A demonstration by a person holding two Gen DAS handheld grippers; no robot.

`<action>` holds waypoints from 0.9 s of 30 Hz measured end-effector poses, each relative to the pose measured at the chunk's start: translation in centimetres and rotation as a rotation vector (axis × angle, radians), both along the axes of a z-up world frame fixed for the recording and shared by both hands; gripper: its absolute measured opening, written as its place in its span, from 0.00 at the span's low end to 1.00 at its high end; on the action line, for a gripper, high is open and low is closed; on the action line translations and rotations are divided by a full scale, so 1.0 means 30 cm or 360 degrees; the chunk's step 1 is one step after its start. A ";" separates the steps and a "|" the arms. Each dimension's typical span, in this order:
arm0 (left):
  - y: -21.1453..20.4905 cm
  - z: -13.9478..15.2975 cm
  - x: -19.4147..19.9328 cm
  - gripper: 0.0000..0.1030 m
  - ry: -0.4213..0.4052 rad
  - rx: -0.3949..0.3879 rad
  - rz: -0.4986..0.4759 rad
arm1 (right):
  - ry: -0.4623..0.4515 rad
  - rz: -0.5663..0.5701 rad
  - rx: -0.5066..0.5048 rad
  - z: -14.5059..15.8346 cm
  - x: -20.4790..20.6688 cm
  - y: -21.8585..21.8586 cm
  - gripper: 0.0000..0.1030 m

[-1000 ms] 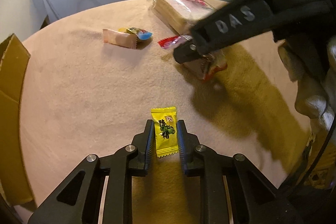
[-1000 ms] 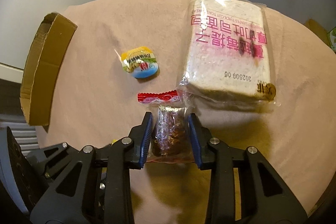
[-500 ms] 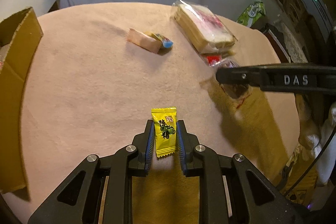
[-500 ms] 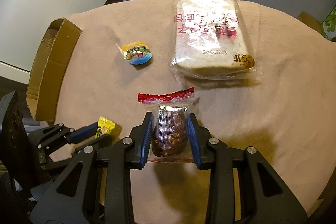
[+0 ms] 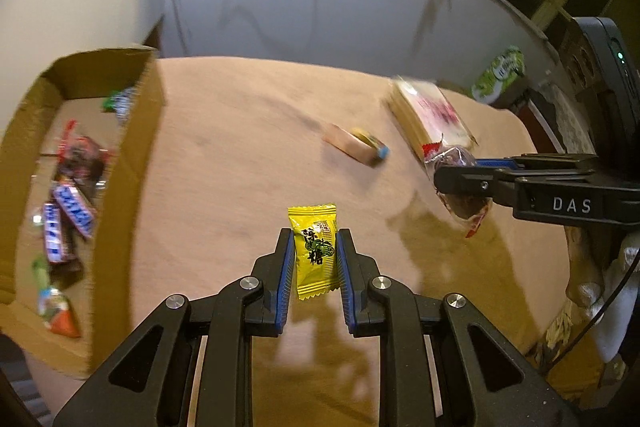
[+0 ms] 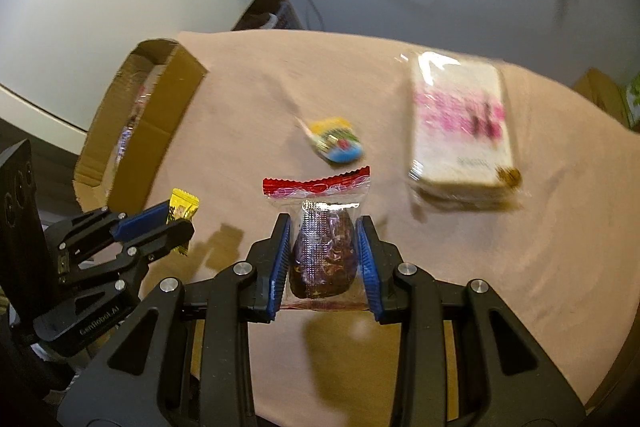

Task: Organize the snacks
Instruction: 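Carry the yellow candy and chocolate pack over the cardboard box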

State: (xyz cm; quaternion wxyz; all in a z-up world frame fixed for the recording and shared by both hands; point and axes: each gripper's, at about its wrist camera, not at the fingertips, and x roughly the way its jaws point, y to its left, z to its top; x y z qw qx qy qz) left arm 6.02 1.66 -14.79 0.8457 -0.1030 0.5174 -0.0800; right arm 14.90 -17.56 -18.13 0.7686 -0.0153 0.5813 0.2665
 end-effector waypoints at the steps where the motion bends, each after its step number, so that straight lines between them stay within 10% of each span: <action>1: 0.013 0.002 -0.005 0.19 -0.0005 0.0007 0.0017 | -0.0009 0.0018 0.0005 0.009 0.004 0.021 0.33; 27: 0.432 0.056 -0.087 0.19 -0.0099 0.0081 0.0444 | -0.0158 0.0491 0.0056 0.132 0.047 0.603 0.33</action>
